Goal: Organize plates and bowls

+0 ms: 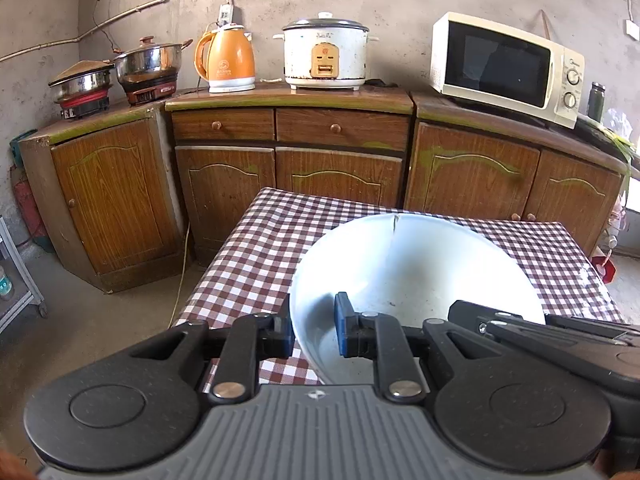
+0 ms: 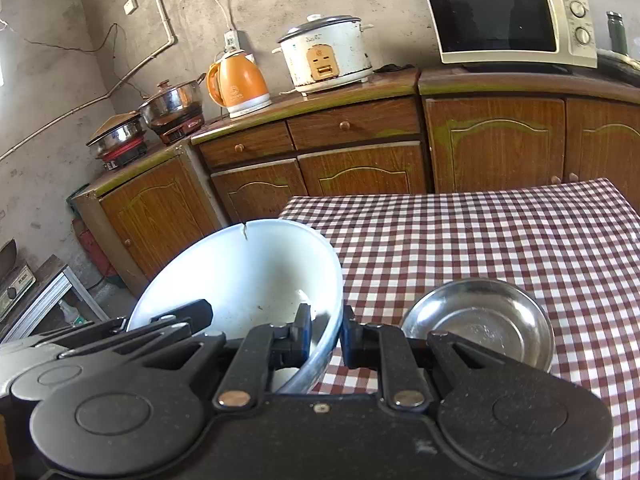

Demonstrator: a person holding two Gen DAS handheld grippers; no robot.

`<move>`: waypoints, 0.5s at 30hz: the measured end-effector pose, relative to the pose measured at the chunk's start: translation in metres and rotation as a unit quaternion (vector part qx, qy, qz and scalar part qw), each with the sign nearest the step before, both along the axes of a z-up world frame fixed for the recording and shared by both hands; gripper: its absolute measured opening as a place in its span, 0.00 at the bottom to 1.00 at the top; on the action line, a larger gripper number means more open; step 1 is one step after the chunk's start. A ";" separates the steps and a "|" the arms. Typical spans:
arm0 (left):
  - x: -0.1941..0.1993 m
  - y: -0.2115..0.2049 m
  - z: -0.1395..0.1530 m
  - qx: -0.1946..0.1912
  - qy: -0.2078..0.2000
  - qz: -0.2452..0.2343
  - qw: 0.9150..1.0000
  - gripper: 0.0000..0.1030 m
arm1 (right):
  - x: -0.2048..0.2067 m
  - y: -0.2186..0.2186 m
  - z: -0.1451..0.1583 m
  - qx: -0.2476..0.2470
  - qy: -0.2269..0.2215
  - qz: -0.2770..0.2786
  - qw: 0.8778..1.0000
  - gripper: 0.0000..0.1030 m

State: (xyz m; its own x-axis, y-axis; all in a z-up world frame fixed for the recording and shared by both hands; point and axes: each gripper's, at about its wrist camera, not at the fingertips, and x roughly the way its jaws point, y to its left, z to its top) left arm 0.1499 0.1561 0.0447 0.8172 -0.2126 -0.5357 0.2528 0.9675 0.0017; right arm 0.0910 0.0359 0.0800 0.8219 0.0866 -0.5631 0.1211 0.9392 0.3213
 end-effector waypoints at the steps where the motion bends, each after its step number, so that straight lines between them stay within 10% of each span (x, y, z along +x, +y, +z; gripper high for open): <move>1: -0.002 -0.001 -0.001 0.001 -0.001 -0.001 1.000 0.18 | -0.003 -0.001 -0.001 0.002 0.000 -0.001 1.000 0.19; 15: -0.018 -0.007 -0.010 0.006 0.004 -0.013 1.000 0.18 | -0.023 -0.012 -0.012 0.009 0.008 -0.015 1.000 0.19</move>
